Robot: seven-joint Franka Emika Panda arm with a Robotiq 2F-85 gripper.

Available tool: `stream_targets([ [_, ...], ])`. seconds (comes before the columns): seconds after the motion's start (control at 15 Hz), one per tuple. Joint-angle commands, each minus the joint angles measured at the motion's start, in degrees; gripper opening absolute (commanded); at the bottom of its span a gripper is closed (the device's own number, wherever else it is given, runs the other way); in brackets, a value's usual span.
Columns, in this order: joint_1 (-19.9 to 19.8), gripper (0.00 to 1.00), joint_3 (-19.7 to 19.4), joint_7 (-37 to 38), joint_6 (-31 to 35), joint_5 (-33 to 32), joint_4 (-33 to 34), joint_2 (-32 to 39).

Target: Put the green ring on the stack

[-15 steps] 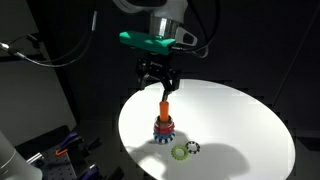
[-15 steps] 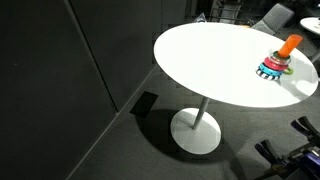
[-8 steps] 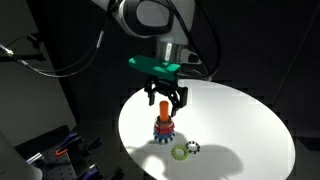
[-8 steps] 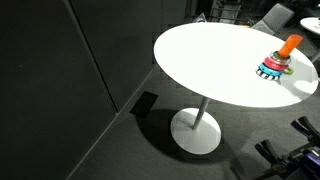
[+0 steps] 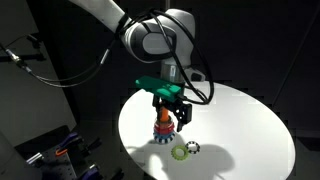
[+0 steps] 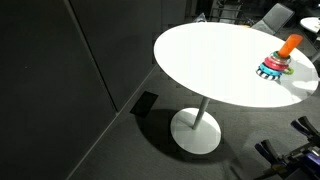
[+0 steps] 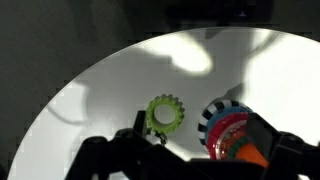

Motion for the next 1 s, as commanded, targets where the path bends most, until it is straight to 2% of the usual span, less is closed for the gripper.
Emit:
stream_targets([
  [0.0,-1.44,1.00,0.10,4.78,2.09,-2.59,0.93,2.38],
  [0.27,-2.46,1.00,-0.38,8.49,3.91,-3.64,1.80,5.02],
  [0.93,-4.80,1.00,-0.13,12.97,4.49,-0.68,8.32,12.31],
])
